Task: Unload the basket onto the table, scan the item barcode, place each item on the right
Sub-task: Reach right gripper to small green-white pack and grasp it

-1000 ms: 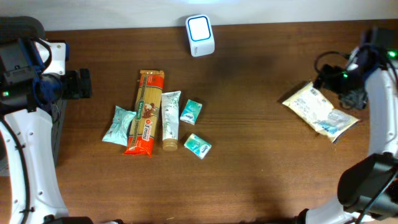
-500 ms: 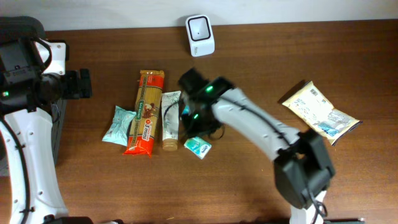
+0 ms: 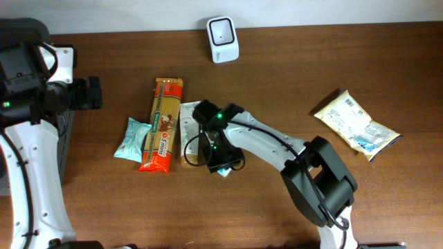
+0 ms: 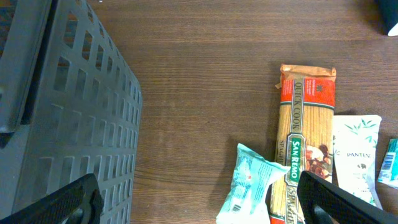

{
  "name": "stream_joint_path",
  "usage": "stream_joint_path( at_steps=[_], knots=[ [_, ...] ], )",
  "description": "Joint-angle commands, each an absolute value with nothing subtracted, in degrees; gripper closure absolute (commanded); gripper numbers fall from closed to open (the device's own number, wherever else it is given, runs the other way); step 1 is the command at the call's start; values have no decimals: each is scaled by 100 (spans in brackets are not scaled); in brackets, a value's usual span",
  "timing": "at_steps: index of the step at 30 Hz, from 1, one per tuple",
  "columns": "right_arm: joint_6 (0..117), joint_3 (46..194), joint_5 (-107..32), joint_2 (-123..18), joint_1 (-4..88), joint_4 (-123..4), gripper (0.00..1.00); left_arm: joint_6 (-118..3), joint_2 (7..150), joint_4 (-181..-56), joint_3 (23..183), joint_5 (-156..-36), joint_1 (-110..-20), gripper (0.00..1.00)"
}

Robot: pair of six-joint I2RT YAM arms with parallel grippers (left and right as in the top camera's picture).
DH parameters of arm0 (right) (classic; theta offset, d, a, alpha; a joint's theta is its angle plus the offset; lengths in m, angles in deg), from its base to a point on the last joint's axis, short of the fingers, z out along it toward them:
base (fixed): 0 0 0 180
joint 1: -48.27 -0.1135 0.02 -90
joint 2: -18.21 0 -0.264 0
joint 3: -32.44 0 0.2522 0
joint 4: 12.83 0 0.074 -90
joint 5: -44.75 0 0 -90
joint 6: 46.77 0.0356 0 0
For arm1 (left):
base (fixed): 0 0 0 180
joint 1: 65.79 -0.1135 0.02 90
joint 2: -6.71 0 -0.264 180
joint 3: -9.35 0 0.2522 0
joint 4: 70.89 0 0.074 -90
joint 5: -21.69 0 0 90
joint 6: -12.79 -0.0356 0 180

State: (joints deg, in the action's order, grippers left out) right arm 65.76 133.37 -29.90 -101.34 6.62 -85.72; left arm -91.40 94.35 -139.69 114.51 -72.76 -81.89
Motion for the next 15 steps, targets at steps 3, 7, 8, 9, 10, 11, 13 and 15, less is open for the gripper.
stream_joint_path(
  at_steps=[3,7,8,9,10,11,13,15],
  knots=[
    [6294,13261,-3112,-10217,1252,-8677,56,-9250,9404,-13963,11488,-7298,-8211,1],
    [4047,13444,-3825,-10217,2043,-8419,33,-9252,9404,-13963,11488,-7298,-8211,1],
    [3743,13740,-3825,-10199,2148,-8474,32,-9252,9404,-13963,11488,-7298,-8211,1],
    [3795,14207,-3823,-10184,2166,-8471,32,-9250,9404,-13963,11488,-7298,-8211,1],
    [4128,14343,-3825,-10184,2161,-8404,34,-9252,9404,-13963,11488,-7298,-8211,1],
    [4851,14360,-3827,-10186,2161,-8203,53,-9252,9404,-13963,11488,-7298,-8211,1],
    [6508,14354,-3893,-10337,2155,-8159,96,-9250,9404,-13963,11488,-7298,-8211,1],
    [7511,14347,-3908,-10614,2109,-8183,96,-9250,9404,-13963,11488,-7298,-8211,1]
  ],
)
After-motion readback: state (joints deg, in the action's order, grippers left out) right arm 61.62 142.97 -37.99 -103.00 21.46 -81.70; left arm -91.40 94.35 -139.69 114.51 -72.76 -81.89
